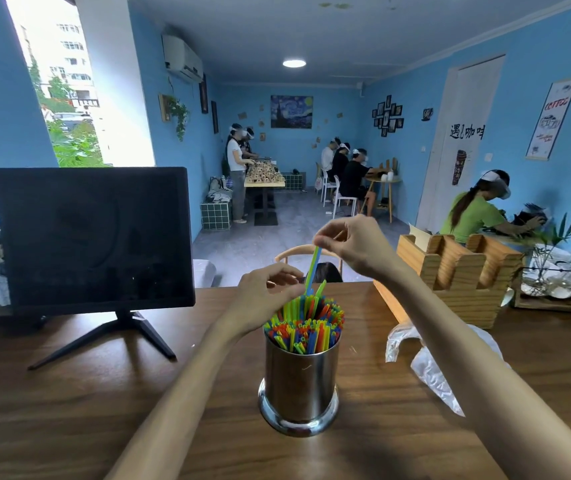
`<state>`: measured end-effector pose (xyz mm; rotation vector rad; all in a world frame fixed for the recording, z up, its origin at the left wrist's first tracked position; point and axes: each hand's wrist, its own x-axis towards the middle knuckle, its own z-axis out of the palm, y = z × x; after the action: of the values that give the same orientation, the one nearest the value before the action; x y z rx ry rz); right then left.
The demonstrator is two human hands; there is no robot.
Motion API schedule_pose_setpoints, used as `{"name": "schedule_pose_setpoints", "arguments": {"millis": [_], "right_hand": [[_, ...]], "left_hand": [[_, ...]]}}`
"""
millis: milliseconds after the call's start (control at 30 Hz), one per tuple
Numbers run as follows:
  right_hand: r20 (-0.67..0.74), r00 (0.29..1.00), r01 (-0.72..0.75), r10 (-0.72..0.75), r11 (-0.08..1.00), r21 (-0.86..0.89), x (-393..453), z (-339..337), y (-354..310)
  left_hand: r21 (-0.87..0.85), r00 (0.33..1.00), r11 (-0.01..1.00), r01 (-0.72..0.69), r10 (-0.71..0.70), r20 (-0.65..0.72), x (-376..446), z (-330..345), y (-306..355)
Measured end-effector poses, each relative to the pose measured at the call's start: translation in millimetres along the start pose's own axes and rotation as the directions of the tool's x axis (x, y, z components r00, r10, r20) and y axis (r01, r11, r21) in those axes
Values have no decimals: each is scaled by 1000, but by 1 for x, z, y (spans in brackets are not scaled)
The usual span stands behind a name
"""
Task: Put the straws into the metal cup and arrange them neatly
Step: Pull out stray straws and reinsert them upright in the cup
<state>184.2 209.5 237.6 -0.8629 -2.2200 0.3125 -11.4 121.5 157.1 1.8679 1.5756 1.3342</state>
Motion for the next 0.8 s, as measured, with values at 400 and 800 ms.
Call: {"name": "schedule_pose_setpoints", "arguments": {"millis": [400, 800], "right_hand": [[-360, 933, 171, 3, 875, 453, 0, -40, -31], [-146, 893, -59, 425, 432, 900, -16, -11, -7]], "left_hand": [[-194, 999, 981, 6, -15, -44, 1, -1, 12], [-710, 941, 695, 119, -307, -142, -13, -21, 17]]}}
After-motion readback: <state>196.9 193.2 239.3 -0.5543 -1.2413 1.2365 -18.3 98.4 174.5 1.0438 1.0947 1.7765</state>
